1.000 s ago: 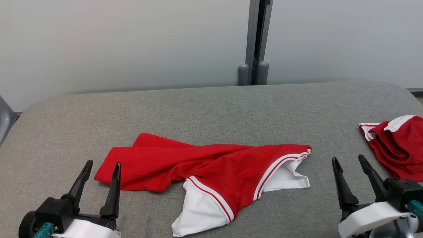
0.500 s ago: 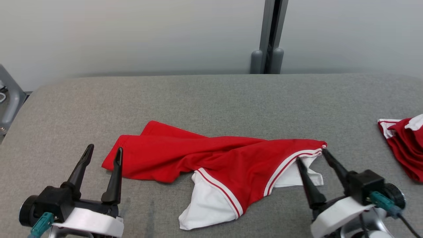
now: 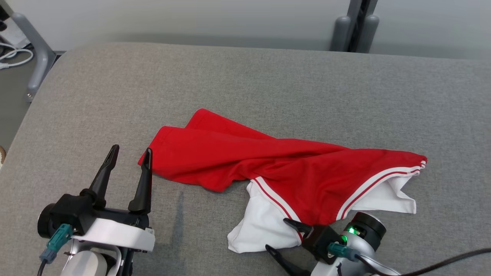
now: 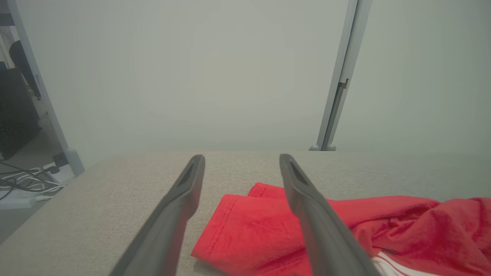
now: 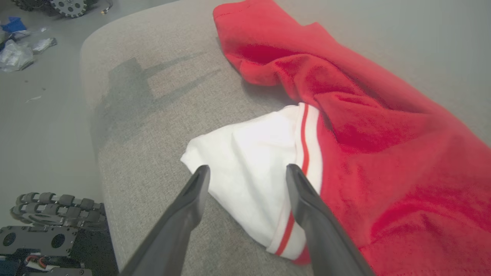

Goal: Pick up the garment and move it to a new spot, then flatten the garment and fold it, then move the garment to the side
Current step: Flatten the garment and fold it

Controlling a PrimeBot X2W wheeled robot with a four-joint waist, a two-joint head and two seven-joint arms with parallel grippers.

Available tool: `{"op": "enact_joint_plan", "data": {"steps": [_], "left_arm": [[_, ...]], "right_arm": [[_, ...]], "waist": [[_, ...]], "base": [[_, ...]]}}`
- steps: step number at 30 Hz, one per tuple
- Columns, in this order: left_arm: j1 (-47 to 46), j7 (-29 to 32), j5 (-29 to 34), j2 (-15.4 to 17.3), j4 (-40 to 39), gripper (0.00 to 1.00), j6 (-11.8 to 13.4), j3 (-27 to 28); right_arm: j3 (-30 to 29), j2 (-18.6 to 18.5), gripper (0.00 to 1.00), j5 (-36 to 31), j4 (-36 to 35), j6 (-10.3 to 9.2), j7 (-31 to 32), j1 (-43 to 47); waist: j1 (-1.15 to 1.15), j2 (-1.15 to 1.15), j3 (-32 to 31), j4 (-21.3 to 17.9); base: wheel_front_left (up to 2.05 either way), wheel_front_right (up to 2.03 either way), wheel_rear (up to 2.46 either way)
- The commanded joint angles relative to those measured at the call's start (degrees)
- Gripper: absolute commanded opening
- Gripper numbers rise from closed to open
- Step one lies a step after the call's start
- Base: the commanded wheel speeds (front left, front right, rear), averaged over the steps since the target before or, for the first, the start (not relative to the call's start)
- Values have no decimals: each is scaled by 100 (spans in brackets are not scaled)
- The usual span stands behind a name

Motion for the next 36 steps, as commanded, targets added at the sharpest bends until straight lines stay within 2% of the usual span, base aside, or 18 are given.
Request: {"op": "enact_joint_plan", "data": {"steps": [1,7,12,13,14,15,20,25,36], "left_arm": [[-129,-36,24,-33,60,100,-57,27],[-335,-61,110,-214,280,100,-220,87],[-432,-54,222,-367,331,100,-355,241],[-439,-55,252,-405,341,100,-371,267],[-437,-55,274,-430,357,100,-397,300],[-433,-55,298,-448,368,100,-424,332],[-383,-56,398,-549,411,100,-509,488],[-306,-56,524,-582,431,100,-594,691],[-309,-56,758,-573,410,100,-731,882]], "right_arm": [[181,-134,100,75,57,-1,99,-166],[1208,-549,100,192,348,0,441,-892],[1566,-497,100,147,783,-1,341,-1388],[1573,-462,35,137,870,-1,304,-1439],[1530,-422,10,167,954,-1,234,-1472],[1497,-376,0,214,1011,-1,190,-1492],[1211,-260,0,413,1039,-1,-101,-1468],[536,-185,0,700,692,-1,-374,-1233],[-1486,-142,0,1081,-223,-1,-251,-639]], "waist": [[0,0,105,94],[0,0,239,179],[0,0,332,201],[0,0,341,203],[0,0,350,204],[0,0,358,203],[0,0,355,135],[0,0,305,-99],[0,0,269,-626]], "base": [[0,0,0],[0,0,0],[0,0,0],[0,0,0],[0,0,0],[0,0,0],[0,0,0],[0,0,0],[0,0,0]]}}
